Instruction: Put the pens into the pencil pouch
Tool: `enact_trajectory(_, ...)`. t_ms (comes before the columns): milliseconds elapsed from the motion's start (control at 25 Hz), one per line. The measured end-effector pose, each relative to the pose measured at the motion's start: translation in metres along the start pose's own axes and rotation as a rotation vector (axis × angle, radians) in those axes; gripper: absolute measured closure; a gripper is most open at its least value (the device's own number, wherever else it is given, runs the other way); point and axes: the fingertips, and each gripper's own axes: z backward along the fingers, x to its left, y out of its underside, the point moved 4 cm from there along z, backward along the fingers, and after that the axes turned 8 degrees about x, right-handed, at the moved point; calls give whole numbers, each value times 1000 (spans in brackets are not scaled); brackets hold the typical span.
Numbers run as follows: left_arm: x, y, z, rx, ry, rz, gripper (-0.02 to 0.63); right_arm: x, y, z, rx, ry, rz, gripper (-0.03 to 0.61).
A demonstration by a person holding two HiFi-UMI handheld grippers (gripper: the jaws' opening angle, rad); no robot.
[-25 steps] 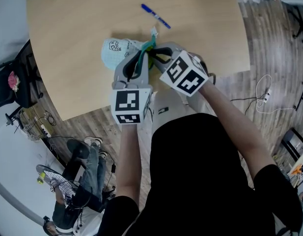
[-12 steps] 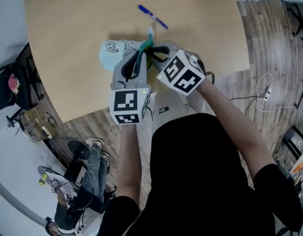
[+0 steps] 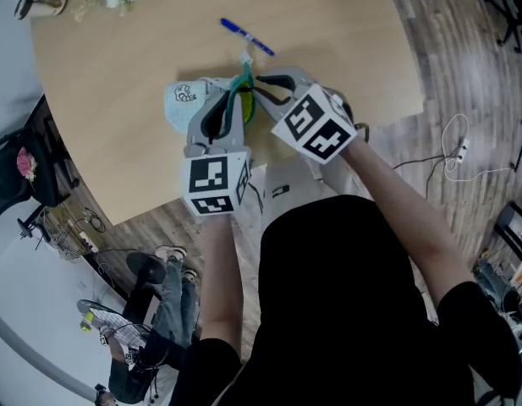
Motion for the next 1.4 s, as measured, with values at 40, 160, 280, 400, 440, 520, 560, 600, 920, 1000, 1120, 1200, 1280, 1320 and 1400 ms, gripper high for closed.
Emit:
enact_trajectory(40,0,-1,-1,1,0,1,588,-6,1,2,-6,18,-16,531)
enact_trajectory(160,-1,-3,-6,5,2,1,588,-26,7,7,-17,86,-75,531)
enact_trajectory(280,0,-6,-9,11,3,-3,588,-44,10,7,-17,133,-122,531)
enact_trajectory(400,2,-8,-10,16,4,2,588,-56,13,2,2,150,-139,531)
enact_trajectory(440,2,-9,-10,16,5,5,588,-58,14,0,10,155,-141,531)
enact_trajectory(520,2,-10,-11,18,9,8,588,-63,16,-5,24,163,-146,531)
enact_trajectory(560,3,-10,-12,20,12,9,588,-66,18,-8,32,165,-150,531)
enact_trajectory(600,3,-10,-13,22,15,10,588,-67,19,-11,42,166,-154,531)
enact_trajectory(920,10,-14,-20,35,30,18,588,-77,27,-34,104,159,-162,531)
enact_trajectory(1000,11,-15,-20,35,32,19,588,-78,29,-37,114,157,-163,531)
enact_trajectory(1120,14,-15,-22,34,34,20,588,-81,30,-41,121,166,-165,531)
enact_trajectory(1200,15,-15,-22,34,34,22,588,-81,30,-43,124,170,-161,532)
enact_trajectory(1280,15,-14,-21,34,33,23,588,-80,32,-43,128,172,-157,531)
enact_trajectory(1320,14,-14,-20,34,32,23,588,-80,32,-43,130,173,-159,531)
enact_trajectory(1400,15,-14,-20,32,31,22,588,-80,32,-43,132,174,-160,532)
